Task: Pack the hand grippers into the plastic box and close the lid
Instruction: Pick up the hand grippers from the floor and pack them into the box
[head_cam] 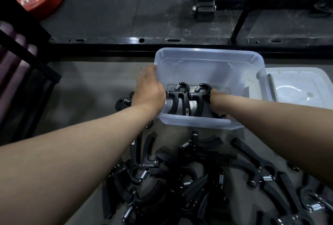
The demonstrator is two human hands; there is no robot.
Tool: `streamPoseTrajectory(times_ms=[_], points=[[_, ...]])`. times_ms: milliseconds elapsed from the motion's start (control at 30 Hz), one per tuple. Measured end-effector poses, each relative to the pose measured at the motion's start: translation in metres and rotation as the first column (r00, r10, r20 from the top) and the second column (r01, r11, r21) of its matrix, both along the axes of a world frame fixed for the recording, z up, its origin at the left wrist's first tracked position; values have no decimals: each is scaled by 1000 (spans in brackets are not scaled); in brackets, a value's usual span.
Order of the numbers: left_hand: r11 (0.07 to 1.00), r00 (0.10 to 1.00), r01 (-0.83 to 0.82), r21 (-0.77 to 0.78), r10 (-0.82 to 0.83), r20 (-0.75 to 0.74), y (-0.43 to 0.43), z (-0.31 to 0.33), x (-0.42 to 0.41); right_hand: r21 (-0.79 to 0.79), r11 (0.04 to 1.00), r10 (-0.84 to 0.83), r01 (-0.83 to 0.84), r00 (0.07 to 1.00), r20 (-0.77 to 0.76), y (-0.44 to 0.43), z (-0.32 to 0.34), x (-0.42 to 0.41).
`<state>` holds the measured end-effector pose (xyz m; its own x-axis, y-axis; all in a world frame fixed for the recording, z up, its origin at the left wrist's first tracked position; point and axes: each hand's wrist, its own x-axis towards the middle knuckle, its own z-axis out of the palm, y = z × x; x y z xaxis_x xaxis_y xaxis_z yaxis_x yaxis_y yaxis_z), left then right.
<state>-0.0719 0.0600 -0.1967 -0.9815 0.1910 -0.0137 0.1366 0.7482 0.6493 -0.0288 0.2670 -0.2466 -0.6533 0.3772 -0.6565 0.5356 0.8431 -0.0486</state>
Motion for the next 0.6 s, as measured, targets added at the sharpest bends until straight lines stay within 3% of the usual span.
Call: streamPoseTrajectory(times_ms=[600], points=[[1000, 1000, 4, 10, -4, -9, 0, 1, 1, 83, 989, 120, -125, 991, 66, 6, -17, 0]])
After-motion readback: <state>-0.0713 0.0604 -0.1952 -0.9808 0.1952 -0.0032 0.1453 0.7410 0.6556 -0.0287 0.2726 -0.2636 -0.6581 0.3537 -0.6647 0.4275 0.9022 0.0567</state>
